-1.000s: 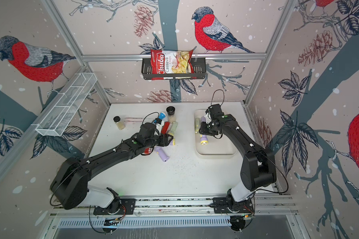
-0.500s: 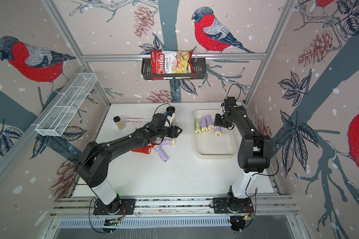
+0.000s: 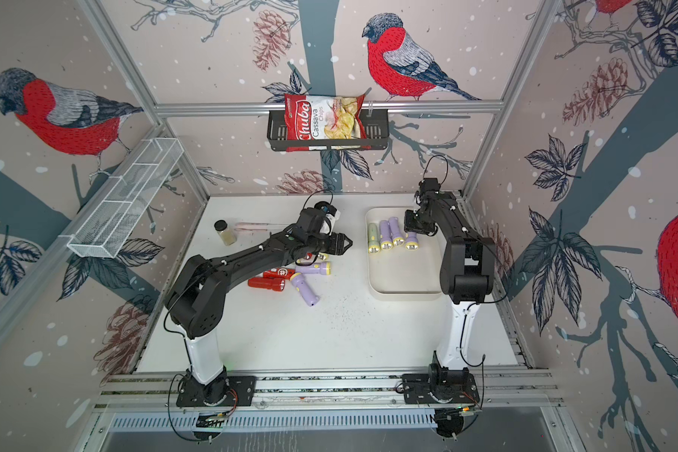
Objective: Put the flashlights into the storage boxes
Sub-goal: Place the flashlight at the storage box.
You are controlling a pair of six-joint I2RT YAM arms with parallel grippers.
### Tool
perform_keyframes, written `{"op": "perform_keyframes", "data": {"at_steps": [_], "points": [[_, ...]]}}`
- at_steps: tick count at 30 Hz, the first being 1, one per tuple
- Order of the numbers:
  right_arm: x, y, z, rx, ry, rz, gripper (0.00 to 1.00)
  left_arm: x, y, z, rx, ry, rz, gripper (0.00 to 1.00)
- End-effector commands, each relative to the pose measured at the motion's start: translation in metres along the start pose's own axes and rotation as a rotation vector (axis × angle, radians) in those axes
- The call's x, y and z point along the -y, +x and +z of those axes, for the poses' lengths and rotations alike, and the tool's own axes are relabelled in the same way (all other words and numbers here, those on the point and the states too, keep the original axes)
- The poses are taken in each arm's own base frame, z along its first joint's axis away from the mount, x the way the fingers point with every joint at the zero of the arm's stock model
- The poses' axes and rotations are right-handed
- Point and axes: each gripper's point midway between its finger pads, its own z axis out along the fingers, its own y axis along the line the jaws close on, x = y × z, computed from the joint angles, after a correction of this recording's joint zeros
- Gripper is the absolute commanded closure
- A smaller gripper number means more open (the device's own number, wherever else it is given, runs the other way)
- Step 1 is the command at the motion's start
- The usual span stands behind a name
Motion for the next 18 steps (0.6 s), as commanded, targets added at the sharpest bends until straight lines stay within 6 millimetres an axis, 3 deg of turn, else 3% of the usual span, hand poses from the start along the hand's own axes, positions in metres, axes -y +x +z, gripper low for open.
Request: {"op": "perform_keyframes", "data": {"at_steps": [1, 8, 18], "points": [[0.0, -0.005, 0.005, -0.002, 0.002, -0.022, 0.7, 0.005, -0.004, 0.002, 0.005, 0.02, 0.019, 0.39], [0.014, -0.028, 0.021, 0.005, 0.068, -0.029, 0.7, 0.002, -0.004, 0.002, 0.004, 0.008, 0.01, 0.39], [0.016, -0.048, 0.049, 0.003, 0.057, -0.081, 0.68, -0.006, 0.003, -0.001, -0.016, -0.013, -0.003, 0.39]]}}
